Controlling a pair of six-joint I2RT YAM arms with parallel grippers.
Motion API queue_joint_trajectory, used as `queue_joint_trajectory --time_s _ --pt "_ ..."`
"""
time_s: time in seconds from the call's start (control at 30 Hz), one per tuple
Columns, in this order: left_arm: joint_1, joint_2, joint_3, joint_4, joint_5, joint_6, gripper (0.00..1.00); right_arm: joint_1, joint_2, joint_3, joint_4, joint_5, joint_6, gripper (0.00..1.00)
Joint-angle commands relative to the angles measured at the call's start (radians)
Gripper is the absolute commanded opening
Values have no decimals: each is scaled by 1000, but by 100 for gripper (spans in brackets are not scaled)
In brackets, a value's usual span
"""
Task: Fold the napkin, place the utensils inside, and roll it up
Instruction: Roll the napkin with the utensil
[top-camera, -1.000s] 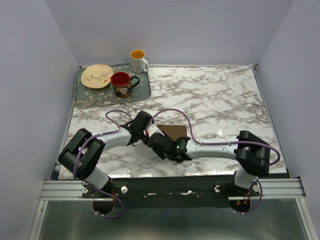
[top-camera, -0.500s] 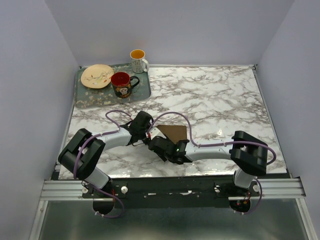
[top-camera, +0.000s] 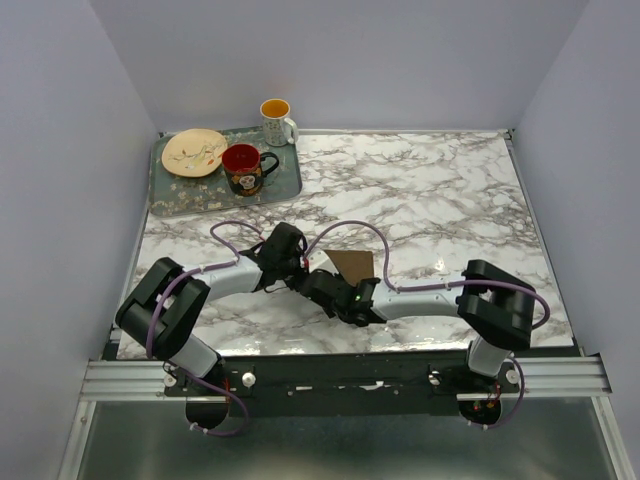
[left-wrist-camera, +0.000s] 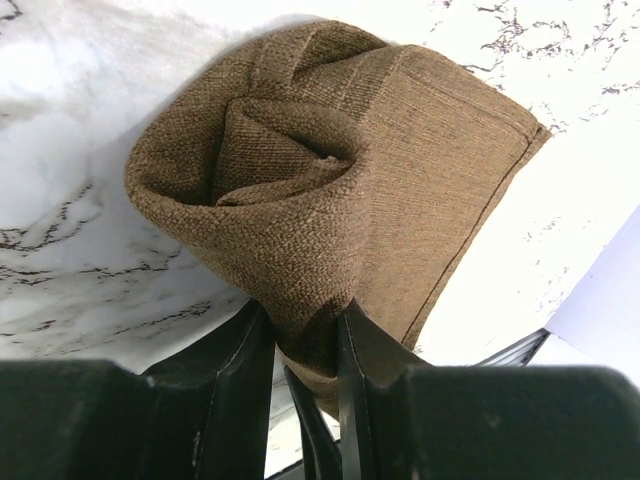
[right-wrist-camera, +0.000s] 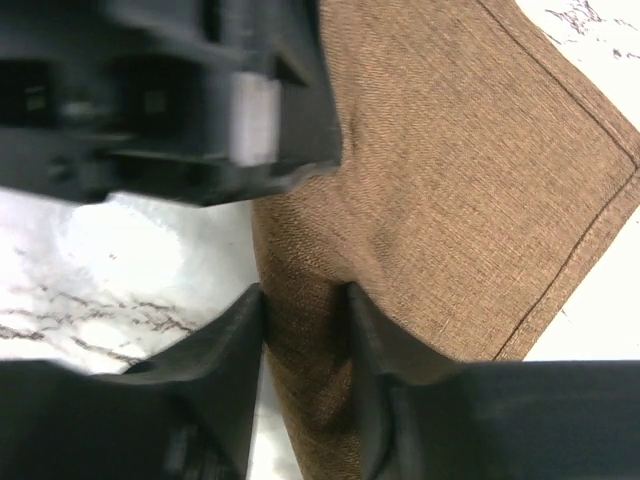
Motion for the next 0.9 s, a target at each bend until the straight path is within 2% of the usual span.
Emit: queue_joint_trajectory --time_s 0.0,0.2,0.3,0.4,0.43,0.53,0.63,0.87 --pt "8 -11 -32 -93 -4 33 13 -37 62 -71 -112 -37 68 38" --pt "13 -36 -34 -94 -2 42 16 -41 75 -77 -117 -60 117 21" --pt "21 -51 -34 -101 -8 53 24 -43 43 -88 -97 -97 109 11" --pt "28 -89 -16 -122 -43 82 39 -58 -16 -121 -51 -161 94 1" --pt "28 -103 -5 -148 -57 111 48 -67 -31 -127 -39 -176 95 1" --pt "27 -151 32 -189 -102 152 60 -107 -89 -166 21 -273 92 0" --pt "27 -192 55 -216 -120 168 65 -164 -123 -219 79 -379 100 0" --pt "28 -244 83 -255 -139 186 68 -281 -146 -324 249 -647 117 0"
